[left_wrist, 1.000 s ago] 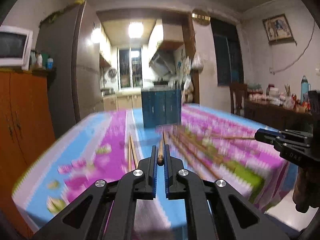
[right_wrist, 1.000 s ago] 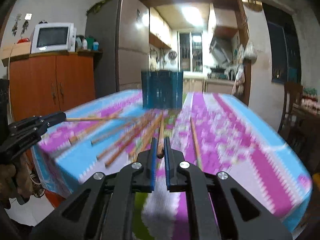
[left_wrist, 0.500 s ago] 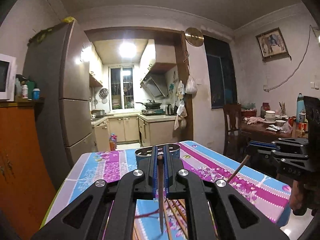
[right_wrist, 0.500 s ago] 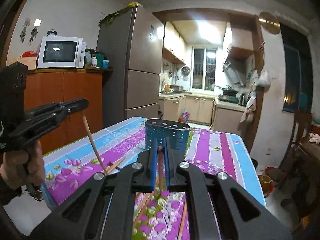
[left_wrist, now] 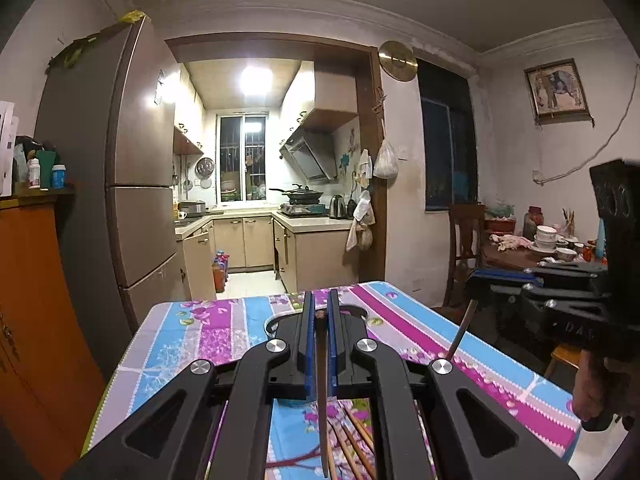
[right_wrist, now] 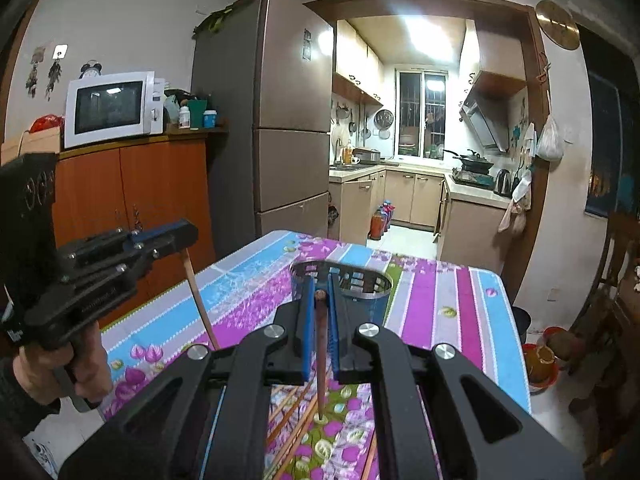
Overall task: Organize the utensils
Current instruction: 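Lift the chopstick in the right tool toward the blue holder while the left tool carries its own, then lower the chopsticks into the blue holder and open both tools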
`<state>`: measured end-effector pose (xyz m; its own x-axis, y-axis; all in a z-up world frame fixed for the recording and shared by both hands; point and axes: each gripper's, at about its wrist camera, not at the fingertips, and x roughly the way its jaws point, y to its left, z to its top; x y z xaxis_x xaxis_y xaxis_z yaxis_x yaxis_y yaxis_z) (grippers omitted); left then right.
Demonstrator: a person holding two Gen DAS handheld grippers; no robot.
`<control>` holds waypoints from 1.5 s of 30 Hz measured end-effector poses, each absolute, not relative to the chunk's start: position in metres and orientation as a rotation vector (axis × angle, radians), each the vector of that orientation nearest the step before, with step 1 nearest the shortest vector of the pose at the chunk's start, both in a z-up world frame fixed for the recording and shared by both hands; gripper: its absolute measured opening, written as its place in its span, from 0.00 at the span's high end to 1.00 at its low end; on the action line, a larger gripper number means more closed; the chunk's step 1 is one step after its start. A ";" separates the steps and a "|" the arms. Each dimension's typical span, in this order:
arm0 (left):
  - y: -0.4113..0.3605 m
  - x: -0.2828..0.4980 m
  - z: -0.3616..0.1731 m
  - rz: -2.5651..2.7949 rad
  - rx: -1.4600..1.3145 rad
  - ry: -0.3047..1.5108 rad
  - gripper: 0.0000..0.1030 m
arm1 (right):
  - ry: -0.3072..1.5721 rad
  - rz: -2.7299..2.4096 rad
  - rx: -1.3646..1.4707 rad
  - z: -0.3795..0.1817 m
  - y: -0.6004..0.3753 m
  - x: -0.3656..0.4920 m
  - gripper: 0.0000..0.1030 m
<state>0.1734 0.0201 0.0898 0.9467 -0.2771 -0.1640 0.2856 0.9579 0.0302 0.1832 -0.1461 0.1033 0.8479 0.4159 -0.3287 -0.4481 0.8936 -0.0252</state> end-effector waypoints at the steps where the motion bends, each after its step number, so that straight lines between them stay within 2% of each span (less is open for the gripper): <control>1: 0.019 0.179 0.098 -0.284 0.051 0.156 0.93 | 0.323 0.457 -0.101 0.113 -0.146 0.188 0.95; 13: 0.021 0.243 0.217 -0.258 0.013 0.080 0.93 | 0.311 0.447 -0.119 0.236 -0.142 0.258 0.95; 19: 0.011 0.290 0.246 -0.240 0.002 0.072 0.93 | 0.332 0.429 -0.116 0.254 -0.135 0.305 0.95; 25: 0.004 0.332 0.229 -0.230 0.018 0.123 0.93 | 0.390 0.425 -0.123 0.230 -0.124 0.340 0.95; 34: 0.007 0.391 0.171 -0.211 0.017 0.274 0.93 | 0.505 0.439 -0.076 0.187 -0.125 0.382 0.95; 45: 0.008 0.425 0.145 -0.179 0.014 0.345 0.93 | 0.601 0.440 -0.064 0.148 -0.120 0.416 0.95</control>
<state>0.4254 0.0083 0.1451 0.9254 -0.1723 -0.3377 0.1772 0.9840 -0.0166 0.4159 -0.1203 0.1479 0.7350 0.3819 -0.5604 -0.4187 0.9056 0.0680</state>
